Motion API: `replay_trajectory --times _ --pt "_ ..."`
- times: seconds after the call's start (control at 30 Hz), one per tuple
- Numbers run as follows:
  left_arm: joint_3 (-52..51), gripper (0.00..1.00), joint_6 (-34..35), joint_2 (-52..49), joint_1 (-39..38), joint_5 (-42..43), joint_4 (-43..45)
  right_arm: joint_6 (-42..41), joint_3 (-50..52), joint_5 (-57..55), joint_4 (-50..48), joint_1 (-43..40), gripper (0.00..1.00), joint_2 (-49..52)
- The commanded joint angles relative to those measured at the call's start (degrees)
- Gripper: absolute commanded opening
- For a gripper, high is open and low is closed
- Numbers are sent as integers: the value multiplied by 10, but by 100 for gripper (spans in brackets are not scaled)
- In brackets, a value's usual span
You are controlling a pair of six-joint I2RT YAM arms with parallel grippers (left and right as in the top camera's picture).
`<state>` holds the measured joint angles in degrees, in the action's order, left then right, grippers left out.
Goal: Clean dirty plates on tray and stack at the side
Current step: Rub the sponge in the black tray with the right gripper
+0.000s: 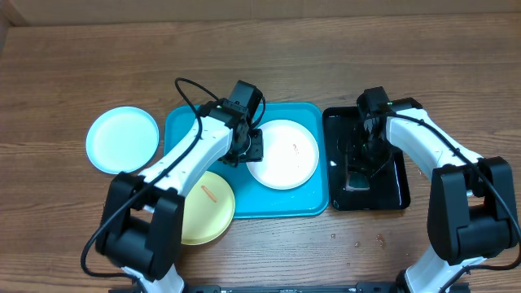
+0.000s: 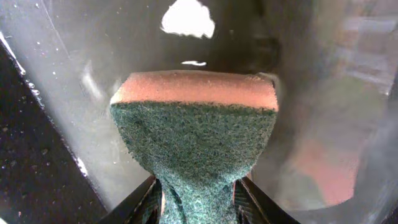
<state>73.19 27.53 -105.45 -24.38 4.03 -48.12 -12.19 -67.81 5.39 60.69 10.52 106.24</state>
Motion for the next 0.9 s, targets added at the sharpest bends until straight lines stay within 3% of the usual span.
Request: replay_trajectory --times 0.0,0.43,0.73,0.87 --pt "8 41 4 -16 0 -16 4 -3 4 -2 -2 -1 40 -14" --pt "8 27 4 -29 0 -47 8 -2 4 -2 -2 -1 40 -14" --pt "8 26 3 -66 0 -44 35 -2 4 -2 -2 -1 40 -14" --pt "9 11 -1 -67 0 -44 35 0 4 -5 -2 -1 40 -14"
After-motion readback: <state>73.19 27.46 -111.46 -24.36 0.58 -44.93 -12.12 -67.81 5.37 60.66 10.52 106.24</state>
